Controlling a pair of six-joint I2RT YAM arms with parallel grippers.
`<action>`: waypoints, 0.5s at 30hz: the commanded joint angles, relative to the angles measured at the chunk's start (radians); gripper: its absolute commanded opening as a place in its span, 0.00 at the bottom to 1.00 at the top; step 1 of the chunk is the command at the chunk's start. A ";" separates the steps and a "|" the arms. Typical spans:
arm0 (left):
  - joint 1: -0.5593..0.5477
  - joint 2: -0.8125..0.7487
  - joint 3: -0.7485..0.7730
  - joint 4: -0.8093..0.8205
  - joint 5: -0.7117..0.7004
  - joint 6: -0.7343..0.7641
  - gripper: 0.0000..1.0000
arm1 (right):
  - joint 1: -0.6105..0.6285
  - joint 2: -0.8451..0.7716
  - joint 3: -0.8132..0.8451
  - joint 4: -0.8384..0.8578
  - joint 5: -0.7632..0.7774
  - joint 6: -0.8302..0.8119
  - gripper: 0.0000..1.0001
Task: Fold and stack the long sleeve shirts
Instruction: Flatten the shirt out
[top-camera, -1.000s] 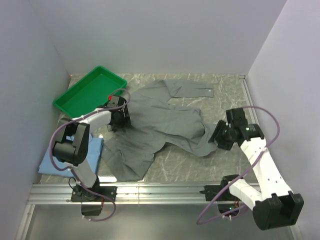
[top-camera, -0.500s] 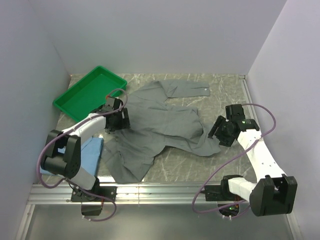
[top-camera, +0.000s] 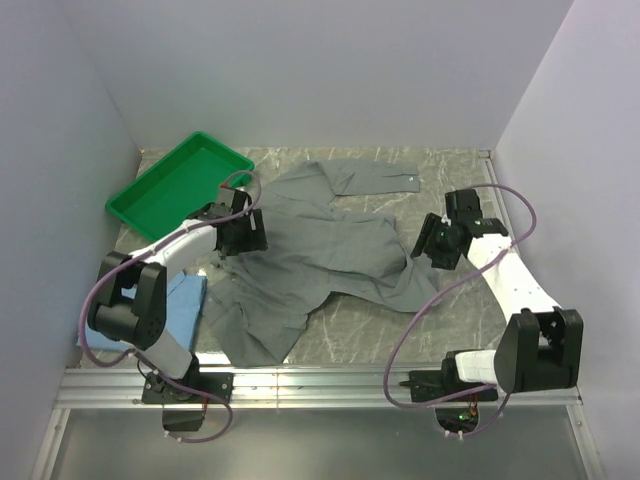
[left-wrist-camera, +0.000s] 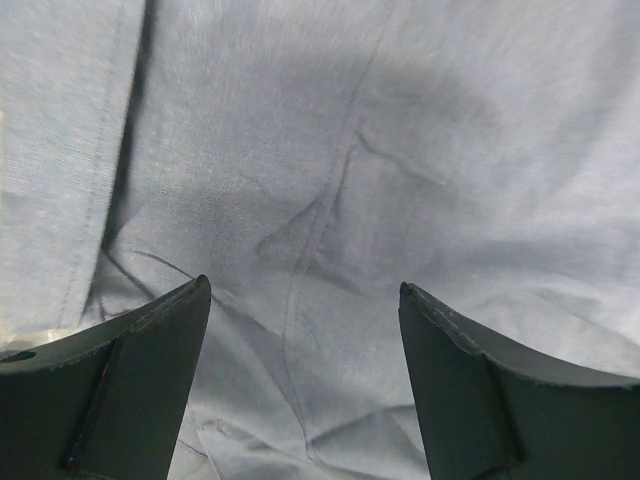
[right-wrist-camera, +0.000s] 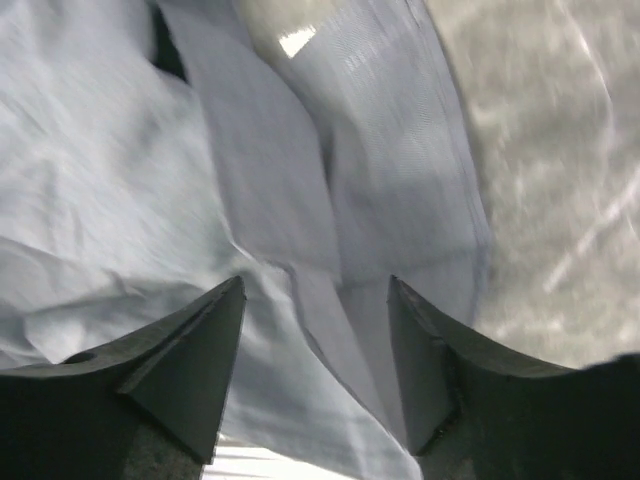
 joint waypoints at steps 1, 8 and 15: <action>-0.002 0.039 0.024 0.014 0.010 0.008 0.82 | 0.008 0.060 0.050 0.084 -0.032 -0.017 0.64; -0.002 0.084 0.001 0.016 -0.016 -0.004 0.81 | 0.030 0.163 0.041 0.141 -0.066 0.000 0.59; 0.001 0.105 0.004 0.002 -0.041 -0.013 0.80 | 0.027 0.165 0.078 0.115 -0.019 -0.020 0.03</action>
